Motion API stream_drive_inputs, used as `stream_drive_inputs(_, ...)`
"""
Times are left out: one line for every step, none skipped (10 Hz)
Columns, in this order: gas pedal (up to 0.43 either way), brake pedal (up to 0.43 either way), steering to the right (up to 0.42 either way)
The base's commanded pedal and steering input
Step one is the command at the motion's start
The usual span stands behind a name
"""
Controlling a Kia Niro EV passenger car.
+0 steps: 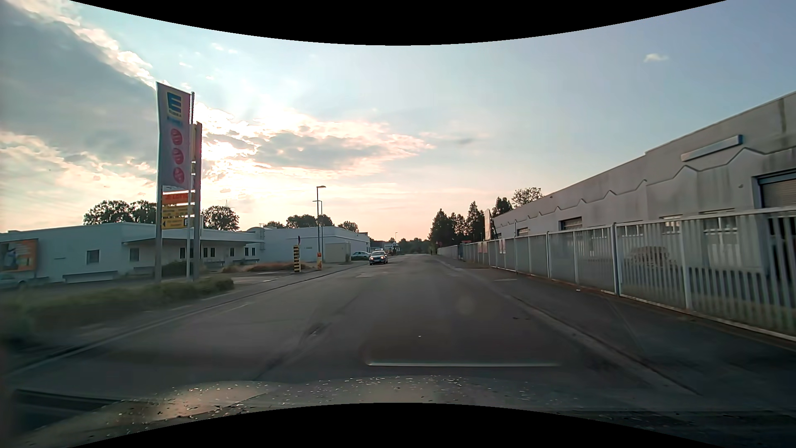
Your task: Follow the waypoints while adhering to traffic rules and regulations
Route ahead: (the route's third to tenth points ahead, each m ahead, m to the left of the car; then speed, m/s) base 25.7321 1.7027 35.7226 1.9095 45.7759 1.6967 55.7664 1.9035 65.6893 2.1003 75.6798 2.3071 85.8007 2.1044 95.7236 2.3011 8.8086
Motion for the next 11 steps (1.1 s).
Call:
stream_drive_inputs(0.02, 0.0, -0.008)
stream_drive_inputs(0.02, 0.0, -0.007)
stream_drive_inputs(0.02, 0.0, -0.007)
stream_drive_inputs(0.008, 0.0, -0.007)
stream_drive_inputs(0.008, 0.0, -0.006)
stream_drive_inputs(0.008, 0.0, -0.005)
stream_drive_inputs(0.008, 0.0, -0.004)
stream_drive_inputs(0.008, 0.0, -0.004)
stream_drive_inputs(0.008, 0.0, -0.004)
stream_drive_inputs(0.008, 0.0, -0.004)
stream_drive_inputs(0.008, 0.0, -0.004)
